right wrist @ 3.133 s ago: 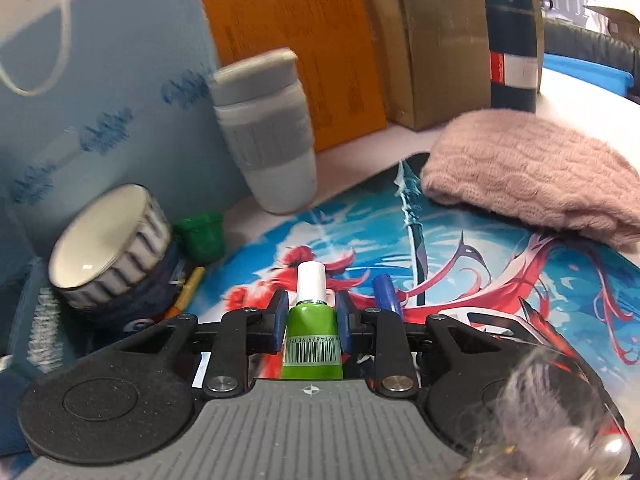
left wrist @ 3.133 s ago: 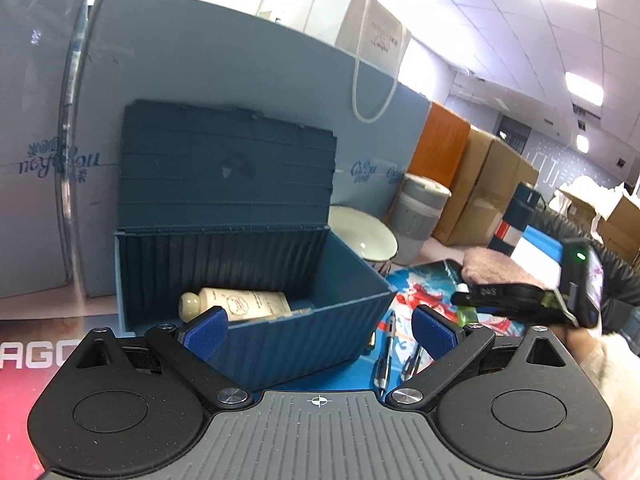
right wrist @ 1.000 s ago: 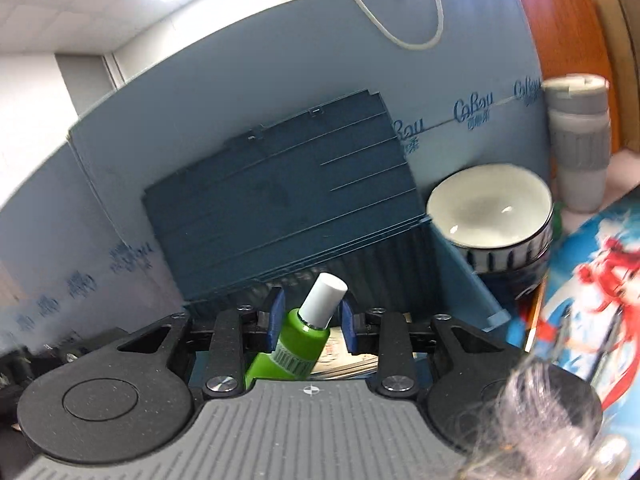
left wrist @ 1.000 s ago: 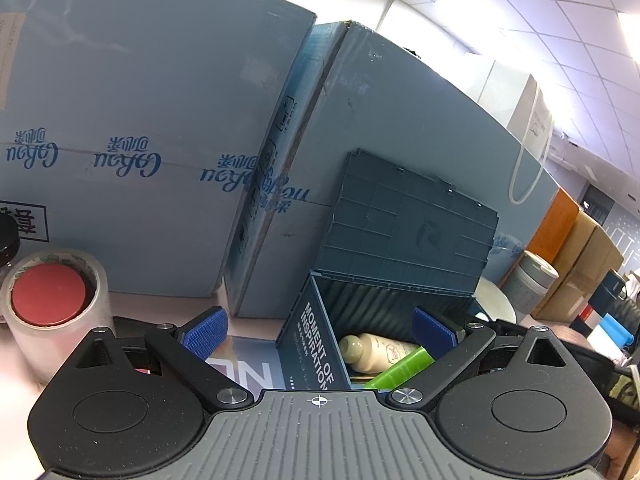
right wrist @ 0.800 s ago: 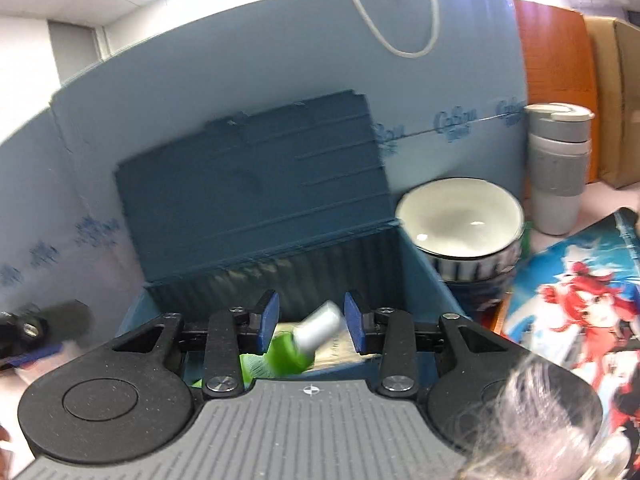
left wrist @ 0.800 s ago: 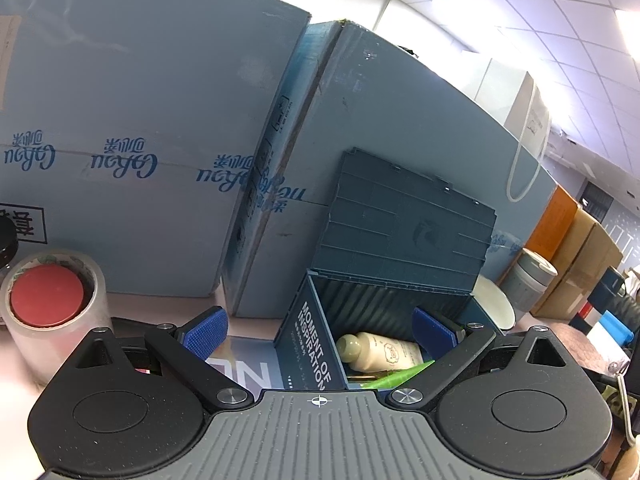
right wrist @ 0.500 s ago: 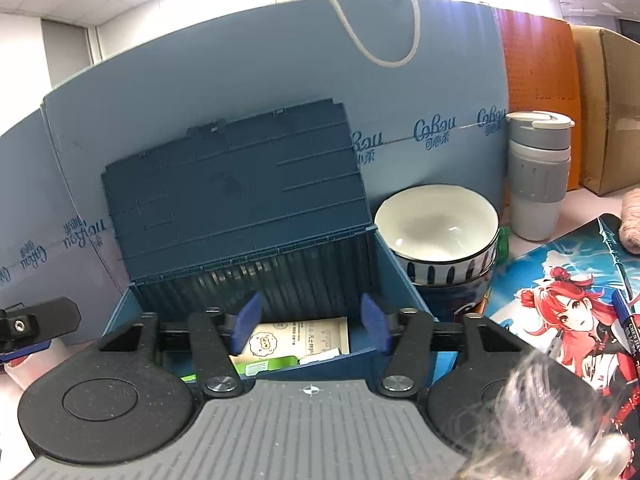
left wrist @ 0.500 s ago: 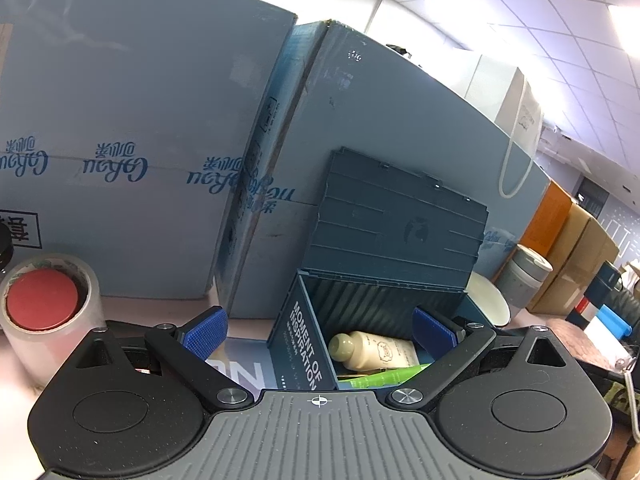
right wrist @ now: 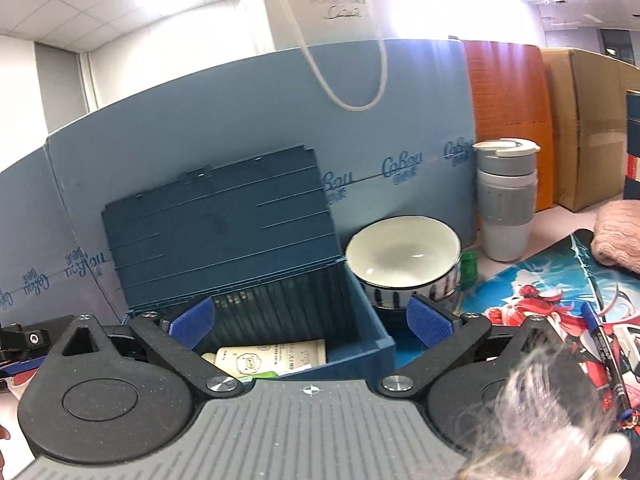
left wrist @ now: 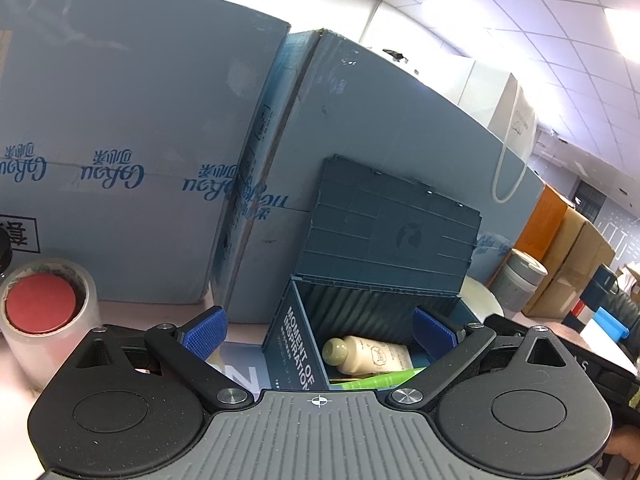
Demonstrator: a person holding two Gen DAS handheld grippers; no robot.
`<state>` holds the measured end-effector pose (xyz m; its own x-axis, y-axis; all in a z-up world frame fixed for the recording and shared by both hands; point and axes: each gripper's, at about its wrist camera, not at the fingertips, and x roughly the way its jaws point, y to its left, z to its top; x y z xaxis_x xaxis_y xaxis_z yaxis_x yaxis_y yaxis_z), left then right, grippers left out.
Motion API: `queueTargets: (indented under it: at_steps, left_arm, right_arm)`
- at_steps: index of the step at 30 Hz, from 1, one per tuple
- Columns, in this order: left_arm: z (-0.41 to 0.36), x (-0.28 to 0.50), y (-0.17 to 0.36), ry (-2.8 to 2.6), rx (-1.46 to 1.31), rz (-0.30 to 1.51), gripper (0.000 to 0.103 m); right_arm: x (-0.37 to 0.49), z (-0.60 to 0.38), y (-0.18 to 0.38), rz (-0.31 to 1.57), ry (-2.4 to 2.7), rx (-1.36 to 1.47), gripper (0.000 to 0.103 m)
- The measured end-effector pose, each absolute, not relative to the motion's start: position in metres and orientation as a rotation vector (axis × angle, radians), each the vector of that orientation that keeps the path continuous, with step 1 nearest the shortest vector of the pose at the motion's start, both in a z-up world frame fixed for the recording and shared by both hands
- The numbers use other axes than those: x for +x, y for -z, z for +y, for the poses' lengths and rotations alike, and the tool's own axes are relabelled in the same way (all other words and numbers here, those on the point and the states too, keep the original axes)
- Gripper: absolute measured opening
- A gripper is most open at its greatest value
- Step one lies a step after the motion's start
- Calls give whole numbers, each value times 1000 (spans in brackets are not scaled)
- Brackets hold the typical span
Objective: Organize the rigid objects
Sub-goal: 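Withdraw the open right tool from the box back over the mat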
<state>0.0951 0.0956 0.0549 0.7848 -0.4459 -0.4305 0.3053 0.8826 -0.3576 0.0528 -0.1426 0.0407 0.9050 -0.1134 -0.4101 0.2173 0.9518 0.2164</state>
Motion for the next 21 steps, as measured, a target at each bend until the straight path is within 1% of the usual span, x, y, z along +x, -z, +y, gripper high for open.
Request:
queueTargets:
  at_steps: [4, 11, 21]
  left_arm:
    - [92, 92, -57, 427, -265, 519, 100]
    - [85, 83, -64, 469, -261, 489, 100]
    - [64, 59, -78, 574, -215, 437, 100]
  right_arm:
    - [37, -149, -35, 397, 188, 305, 103]
    - [-4, -171, -34, 298, 227, 425, 103]
    - [-48, -206, -26, 273, 307, 464, 103]
